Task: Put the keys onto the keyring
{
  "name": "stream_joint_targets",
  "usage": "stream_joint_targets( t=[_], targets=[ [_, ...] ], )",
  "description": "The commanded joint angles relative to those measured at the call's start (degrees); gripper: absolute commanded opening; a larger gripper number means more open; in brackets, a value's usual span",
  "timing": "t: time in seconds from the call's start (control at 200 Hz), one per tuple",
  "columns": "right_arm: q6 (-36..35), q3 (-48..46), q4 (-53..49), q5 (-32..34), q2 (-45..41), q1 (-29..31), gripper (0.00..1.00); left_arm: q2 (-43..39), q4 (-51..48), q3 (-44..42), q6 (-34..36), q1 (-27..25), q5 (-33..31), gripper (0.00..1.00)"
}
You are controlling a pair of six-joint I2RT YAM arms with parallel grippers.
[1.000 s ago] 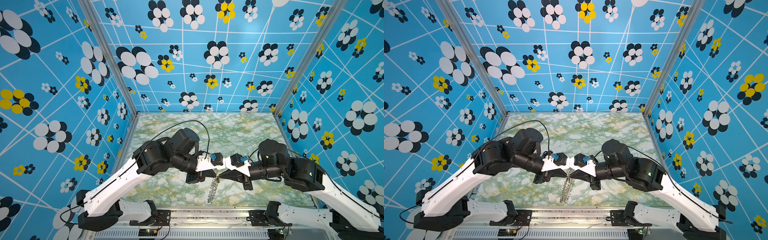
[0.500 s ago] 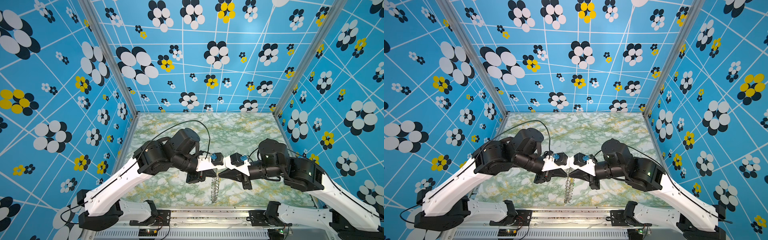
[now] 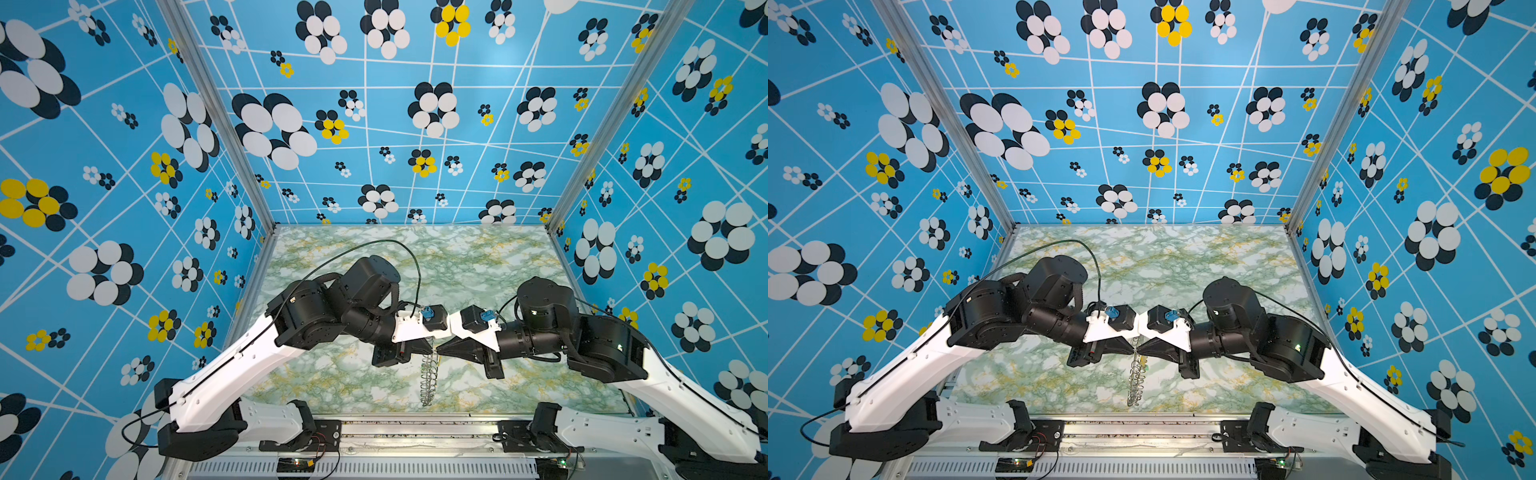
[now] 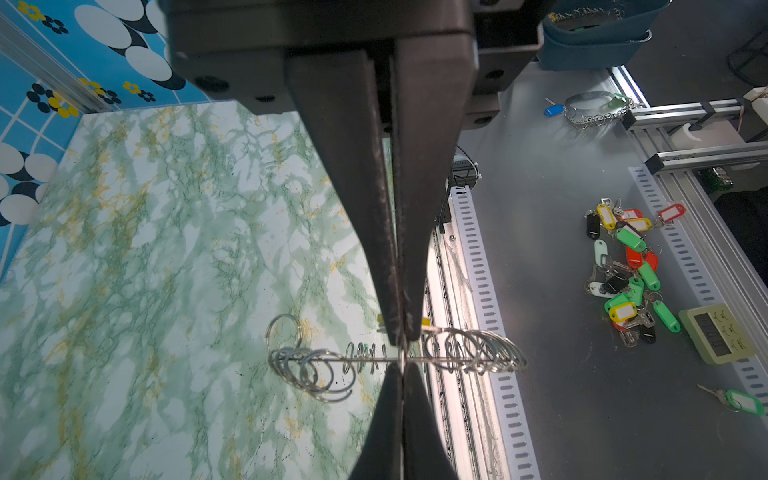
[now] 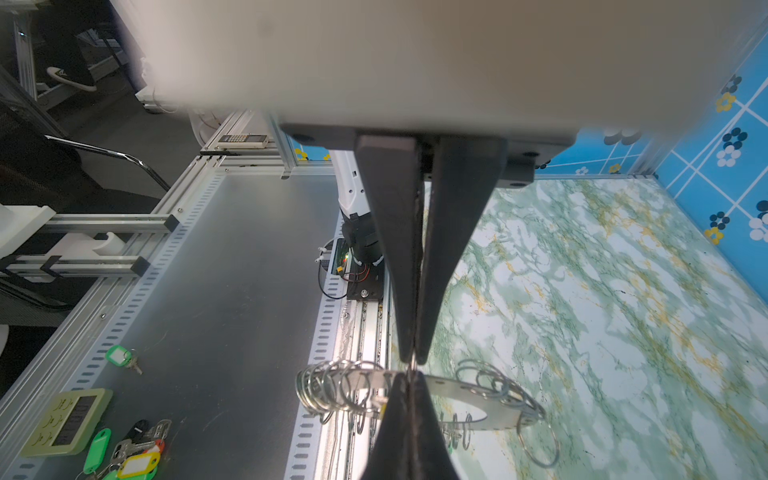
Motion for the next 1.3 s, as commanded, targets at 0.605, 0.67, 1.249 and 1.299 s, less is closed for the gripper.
stream_joint_targets(
  t=[0.605,0.67,1.249,1.299],
  targets=[
    [0.99,-1.53,1.68,-5.53,-0.37,0.52,0.00,3.67,5.56,4.04,-2.91,0.88,1.92,0.00],
    [0.84,-1.52,1.42,-5.67,-0.20,0.47,0.00,4.06,5.32,4.45,-2.91,0.91,1.98,0.00],
    [0.57,-1.34,2.94,-6.58,0.99,0.52,0.00,5.74,3.92,5.82,-3.04,0.03,2.21,0.00],
    [0.52,-1.36,3.09,-6.58,1.05,0.52,0.00,5.82,3.84,5.76,-3.00,-0.06,2.21,0.00]
  ],
)
